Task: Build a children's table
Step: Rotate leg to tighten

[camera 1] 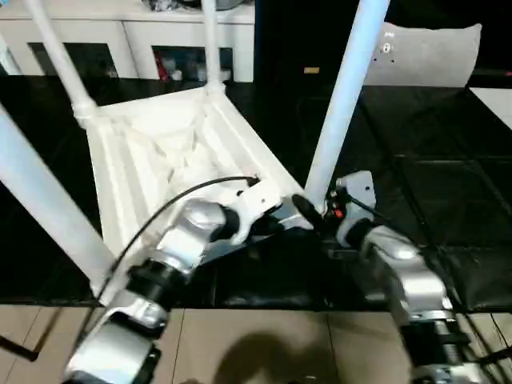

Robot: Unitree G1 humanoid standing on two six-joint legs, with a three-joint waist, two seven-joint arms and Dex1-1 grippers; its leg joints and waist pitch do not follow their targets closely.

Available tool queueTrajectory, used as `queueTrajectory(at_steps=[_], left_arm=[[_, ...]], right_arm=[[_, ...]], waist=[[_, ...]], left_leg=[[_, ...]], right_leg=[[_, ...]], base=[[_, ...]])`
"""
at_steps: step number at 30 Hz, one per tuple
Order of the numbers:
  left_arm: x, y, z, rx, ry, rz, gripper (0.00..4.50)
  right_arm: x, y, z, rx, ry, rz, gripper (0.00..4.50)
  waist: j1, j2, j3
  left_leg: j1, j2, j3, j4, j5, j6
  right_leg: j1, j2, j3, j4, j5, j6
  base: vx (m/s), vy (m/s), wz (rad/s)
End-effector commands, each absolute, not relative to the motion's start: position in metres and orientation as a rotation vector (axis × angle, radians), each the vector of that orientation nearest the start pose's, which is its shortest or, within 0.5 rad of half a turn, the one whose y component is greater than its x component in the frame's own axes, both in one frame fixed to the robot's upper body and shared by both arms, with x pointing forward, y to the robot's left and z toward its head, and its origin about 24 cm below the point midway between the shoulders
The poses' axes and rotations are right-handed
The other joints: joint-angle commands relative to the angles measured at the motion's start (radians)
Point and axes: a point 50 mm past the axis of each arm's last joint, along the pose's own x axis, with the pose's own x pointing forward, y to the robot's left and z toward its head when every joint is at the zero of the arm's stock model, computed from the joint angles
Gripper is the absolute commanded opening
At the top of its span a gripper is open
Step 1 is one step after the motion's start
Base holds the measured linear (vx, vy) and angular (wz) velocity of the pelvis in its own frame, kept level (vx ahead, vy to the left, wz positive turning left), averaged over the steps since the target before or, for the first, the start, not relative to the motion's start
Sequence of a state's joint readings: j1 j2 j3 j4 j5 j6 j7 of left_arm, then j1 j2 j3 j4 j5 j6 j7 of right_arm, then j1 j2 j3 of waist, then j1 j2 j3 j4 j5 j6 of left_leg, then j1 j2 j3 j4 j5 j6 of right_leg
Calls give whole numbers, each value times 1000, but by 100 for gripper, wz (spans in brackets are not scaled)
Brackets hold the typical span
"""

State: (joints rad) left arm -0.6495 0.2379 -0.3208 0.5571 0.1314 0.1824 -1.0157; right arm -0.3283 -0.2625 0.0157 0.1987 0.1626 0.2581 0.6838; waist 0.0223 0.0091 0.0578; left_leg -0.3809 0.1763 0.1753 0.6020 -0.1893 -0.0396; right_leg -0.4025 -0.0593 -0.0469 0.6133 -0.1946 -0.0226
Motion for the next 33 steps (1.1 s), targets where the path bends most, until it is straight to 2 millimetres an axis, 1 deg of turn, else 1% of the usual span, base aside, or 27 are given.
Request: queueTrajectory(at_steps=[1,2,3,4,5,6,7,8,9,11,12,13,14,15,16,17,18,19,21,22,24,26,28,30,31,32,33], left_arm=[[323,81,70,541,328,-1376,0],[322,87,70,565,345,-1416,0],[322,88,70,569,348,-1428,0],[322,90,70,574,350,-1445,0],[319,94,71,586,347,-1507,0],[319,96,71,590,346,-1528,0],[319,96,71,590,346,-1528,0],[317,100,71,585,358,-1571,0],[317,101,71,586,358,-1577,0],[314,105,71,583,362,-1640,0],[313,106,72,574,364,-1662,0],[311,108,73,577,370,-1711,0],[310,110,73,584,378,-1732,0],[310,110,73,584,378,-1732,0],[310,111,73,594,384,-1751,0],[309,111,73,604,388,-1771,0],[308,111,73,609,389,-1784,0],[308,110,73,618,387,-1802,0],[308,110,73,634,387,-1821,0],[308,110,73,636,387,-1822,0],[308,109,73,647,386,-1833,0],[308,109,74,649,385,-1835,0],[309,108,74,651,380,-1838,0],[310,107,75,652,374,-1838,0],[310,107,75,652,371,-1836,0],[311,107,75,651,368,-1835,0],[311,107,75,651,368,-1834,0]], right_arm=[[300,-153,75,-70,149,829,399],[297,-159,77,-89,164,896,415],[295,-160,78,-94,170,920,428],[293,-162,78,-101,180,955,437],[288,-165,78,-116,212,1026,437],[287,-167,78,-119,222,1045,437],[287,-167,78,-119,222,1045,437],[283,-168,77,-138,243,1110,437],[283,-168,77,-142,244,1118,437],[279,-168,77,-149,253,1182,437],[278,-168,77,-134,260,1202,437],[276,-167,78,-107,264,1247,422],[275,-166,79,-94,267,1266,422],[275,-166,79,-94,267,1266,411],[273,-165,79,-85,271,1287,400],[271,-164,78,-70,287,1317,385],[270,-164,77,-60,298,1338,385],[268,-164,76,-57,312,1365,372],[264,-162,74,-42,341,1417,365],[264,-162,74,-42,343,1422,346],[260,-160,72,-47,366,1472,334],[259,-160,72,-49,370,1478,328],[258,-158,71,-54,386,1492,295],[257,-157,71,-41,394,1508,281],[257,-156,71,-39,396,1511,281],[257,-156,71,-37,397,1514,256],[256,-156,71,-35,401,1516,256]], waist=[[2,-1,-75],[11,-4,-75],[14,-6,-76],[18,-4,-75],[19,-6,-75],[24,-4,-76],[25,-5,-75],[29,-8,-77],[32,-8,-75],[37,-13,-75],[40,-11,-76],[39,-11,-75],[42,-15,-75],[43,-12,-75],[44,-12,-75],[45,-15,-75],[49,-13,-76],[52,-15,-76],[61,-13,-76],[63,-13,-76],[66,-14,-77],[66,-15,-76],[66,-15,-76],[67,-17,-75],[67,-16,-75],[67,-16,-76],[67,-16,-76]], left_leg=[[16,52,-15,-57,-89,117],[21,53,-12,-58,-95,114],[21,54,-12,-58,-98,114],[22,56,-13,-59,-97,112],[20,56,-12,-59,-92,111],[21,56,-14,-58,-89,116],[20,57,-13,-58,-86,116],[19,56,-12,-56,-80,116],[19,56,-11,-56,-86,114],[17,57,-9,-56,-94,110],[17,57,-10,-56,-92,108],[16,58,-10,-57,-92,106],[18,58,-9,-56,-98,108],[18,59,-9,-56,-93,108],[18,60,-10,-56,-92,107],[19,60,-9,-57,-93,108],[19,61,-9,-56,-88,107],[20,60,-8,-56,-89,107],[21,61,-8,-55,-87,106],[21,61,-8,-55,-87,105],[20,61,-9,-56,-93,98],[19,61,-10,-57,-92,94],[19,60,-10,-57,-95,91],[18,59,-9,-57,-97,86],[19,59,-10,-57,-99,86],[18,60,-10,-58,-100,83],[19,60,-10,-58,-99,84]], right_leg=[[67,-79,47,-60,26,-275],[63,-79,47,-61,11,-273],[64,-79,46,-59,7,-274],[63,-80,46,-58,4,-274],[63,-80,46,-56,8,-274],[64,-81,46,-56,11,-270],[64,-82,46,-54,17,-271],[63,-83,45,-53,21,-274],[63,-83,45,-55,6,-273],[62,-85,45,-57,-22,-267],[62,-85,44,-56,-33,-265],[61,-84,44,-55,-37,-263],[60,-85,43,-56,-49,-262],[57,-84,43,-55,-48,-262],[57,-84,43,-55,-47,-263],[57,-84,43,-55,-47,-264],[57,-85,43,-53,-45,-263],[55,-84,43,-54,-48,-261],[54,-85,43,-55,-53,-258],[54,-85,43,-54,-52,-258],[55,-87,42,-54,-57,-257],[55,-86,42,-54,-59,-253],[54,-87,41,-56,-66,-252],[55,-87,41,-57,-78,-247],[55,-87,41,-57,-82,-247],[56,-88,41,-57,-84,-246],[55,-87,41,-56,-82,-246]], base=[[0,0,0],[0,0,0],[0,0,0],[0,0,0],[0,0,0],[0,0,0],[0,0,0],[0,0,0],[0,0,0],[0,0,0],[0,0,0],[0,0,0],[0,0,0],[0,0,0],[0,0,0],[0,0,0],[0,0,0],[0,0,0],[0,0,0],[0,0,0],[0,0,0],[0,0,0],[0,0,0],[0,0,0],[0,0,0],[0,0,0],[0,0,0]])
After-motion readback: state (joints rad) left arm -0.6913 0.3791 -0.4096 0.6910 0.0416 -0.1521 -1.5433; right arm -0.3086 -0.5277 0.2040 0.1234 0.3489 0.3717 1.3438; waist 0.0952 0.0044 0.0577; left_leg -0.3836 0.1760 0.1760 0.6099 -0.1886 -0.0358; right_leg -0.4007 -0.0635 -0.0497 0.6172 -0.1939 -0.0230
